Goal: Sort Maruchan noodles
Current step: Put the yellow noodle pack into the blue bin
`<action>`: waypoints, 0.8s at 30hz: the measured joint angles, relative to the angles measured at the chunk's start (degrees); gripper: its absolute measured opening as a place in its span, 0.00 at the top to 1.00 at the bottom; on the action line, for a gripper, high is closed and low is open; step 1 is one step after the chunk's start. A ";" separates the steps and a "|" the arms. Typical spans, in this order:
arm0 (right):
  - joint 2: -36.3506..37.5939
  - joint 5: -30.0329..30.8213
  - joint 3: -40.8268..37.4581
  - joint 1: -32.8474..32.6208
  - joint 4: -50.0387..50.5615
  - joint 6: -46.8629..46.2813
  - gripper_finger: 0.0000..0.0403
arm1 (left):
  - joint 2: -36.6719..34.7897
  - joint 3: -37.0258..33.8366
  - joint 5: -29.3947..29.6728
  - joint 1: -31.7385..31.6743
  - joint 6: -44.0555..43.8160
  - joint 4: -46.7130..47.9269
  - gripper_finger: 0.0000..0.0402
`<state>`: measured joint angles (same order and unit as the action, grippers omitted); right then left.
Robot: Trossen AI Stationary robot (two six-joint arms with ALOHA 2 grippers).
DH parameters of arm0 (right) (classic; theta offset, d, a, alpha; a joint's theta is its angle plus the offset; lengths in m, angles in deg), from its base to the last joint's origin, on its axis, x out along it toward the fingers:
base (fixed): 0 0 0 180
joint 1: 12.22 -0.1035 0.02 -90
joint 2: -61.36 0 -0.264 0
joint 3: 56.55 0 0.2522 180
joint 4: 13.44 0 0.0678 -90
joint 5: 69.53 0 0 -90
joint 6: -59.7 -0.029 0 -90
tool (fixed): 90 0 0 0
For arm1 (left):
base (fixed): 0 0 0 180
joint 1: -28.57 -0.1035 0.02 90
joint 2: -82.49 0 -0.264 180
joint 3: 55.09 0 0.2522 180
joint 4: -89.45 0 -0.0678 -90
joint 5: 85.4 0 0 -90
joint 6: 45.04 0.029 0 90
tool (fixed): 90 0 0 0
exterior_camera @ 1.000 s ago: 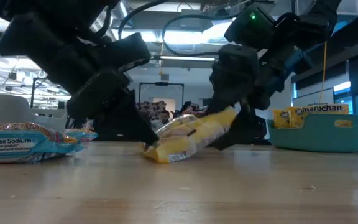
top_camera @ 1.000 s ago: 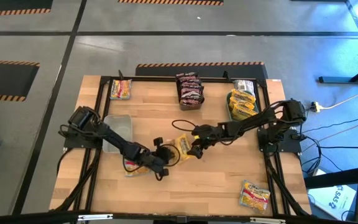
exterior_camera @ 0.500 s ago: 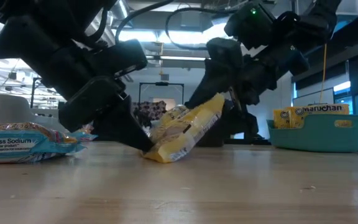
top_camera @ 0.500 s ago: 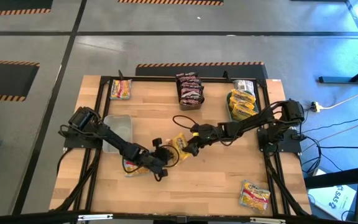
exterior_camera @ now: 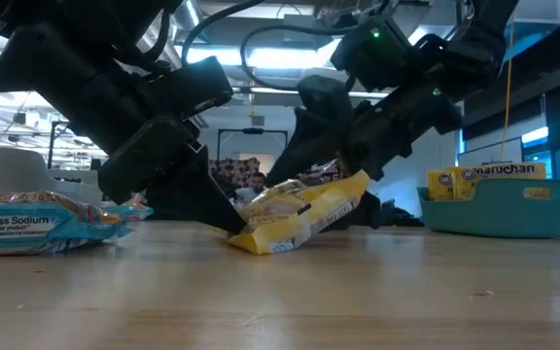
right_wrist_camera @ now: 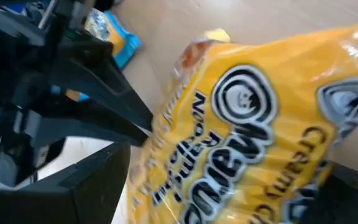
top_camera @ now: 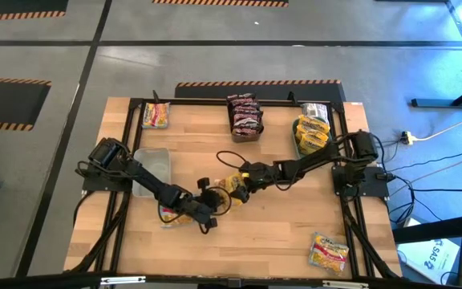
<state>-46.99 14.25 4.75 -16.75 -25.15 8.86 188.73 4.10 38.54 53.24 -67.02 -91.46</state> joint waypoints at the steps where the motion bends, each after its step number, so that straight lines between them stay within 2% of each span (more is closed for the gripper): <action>1: -0.17 0.00 0.37 0.01 0.07 0.15 0.14 | 0.00 0.00 0.02 0.00 0.03 -0.03 0.86; 5: -0.25 0.59 0.61 0.02 0.66 1.35 0.22 | 0.00 0.00 0.00 0.00 0.06 -0.10 0.86; 15: -0.10 0.61 0.77 0.09 0.38 6.67 0.56 | -0.13 0.02 -0.03 0.06 1.27 -0.21 0.86; 19: 0.06 0.57 0.85 0.09 0.09 9.85 0.62 | -0.13 0.04 0.67 0.19 1.59 -0.31 0.86; 24: 0.08 0.57 0.85 0.09 0.17 10.64 0.62 | -0.46 0.04 1.08 0.61 2.99 -0.14 0.86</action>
<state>-46.91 14.82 5.59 -16.67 -24.98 19.50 188.27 4.14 39.61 53.85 -64.03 -91.60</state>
